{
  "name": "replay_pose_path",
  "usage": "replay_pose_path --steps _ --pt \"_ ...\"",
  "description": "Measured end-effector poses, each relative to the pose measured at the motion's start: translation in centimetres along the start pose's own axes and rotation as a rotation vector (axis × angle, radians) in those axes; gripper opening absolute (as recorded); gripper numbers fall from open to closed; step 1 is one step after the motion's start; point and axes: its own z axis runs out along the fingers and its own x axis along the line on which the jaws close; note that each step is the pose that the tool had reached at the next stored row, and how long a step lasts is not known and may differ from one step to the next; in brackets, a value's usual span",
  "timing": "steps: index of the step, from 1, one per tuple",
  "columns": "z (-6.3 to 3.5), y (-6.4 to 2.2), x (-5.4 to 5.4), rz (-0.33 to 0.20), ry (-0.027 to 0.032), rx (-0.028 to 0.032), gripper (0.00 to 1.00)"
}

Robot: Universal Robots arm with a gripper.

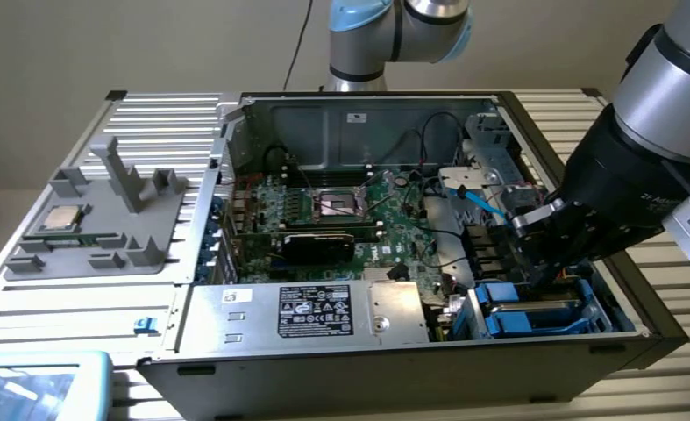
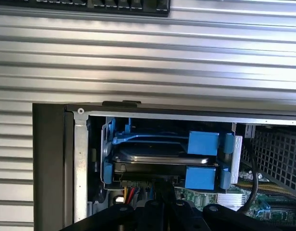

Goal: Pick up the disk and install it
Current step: 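Insert the second disk wire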

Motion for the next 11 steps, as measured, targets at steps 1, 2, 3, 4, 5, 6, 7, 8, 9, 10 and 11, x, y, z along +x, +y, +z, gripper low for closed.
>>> replay_pose_path --steps 1,2,3,4,5,6,7,8,9,10,11 --pt "0.1 0.01 0.0 -0.001 -0.0002 -0.0004 0.11" --pt "0.18 0.02 0.0 -0.003 -0.0003 -0.0011 0.11" --pt "0.26 0.02 0.0 -0.004 -0.0004 -0.0015 0.11" --pt "0.31 0.02 0.0 -0.004 -0.0004 -0.0015 0.11" --pt "0.33 0.03 0.1 -0.005 -0.0005 -0.001 0.11" --pt "0.24 0.02 0.1 -0.005 -0.0005 0.0006 0.11" --pt "-0.04 0.01 0.2 -0.005 -0.0006 0.0027 0.11" --pt "-0.41 -0.01 0.4 -0.005 -0.0013 0.0014 0.11" --pt "-0.71 -0.02 0.7 -0.005 -0.0017 -0.0002 0.11" --pt "-0.77 -0.02 0.9 -0.005 -0.0019 0.0003 0.11" --pt "-0.79 -0.01 1.1 -0.005 -0.002 -0.0001 0.11"
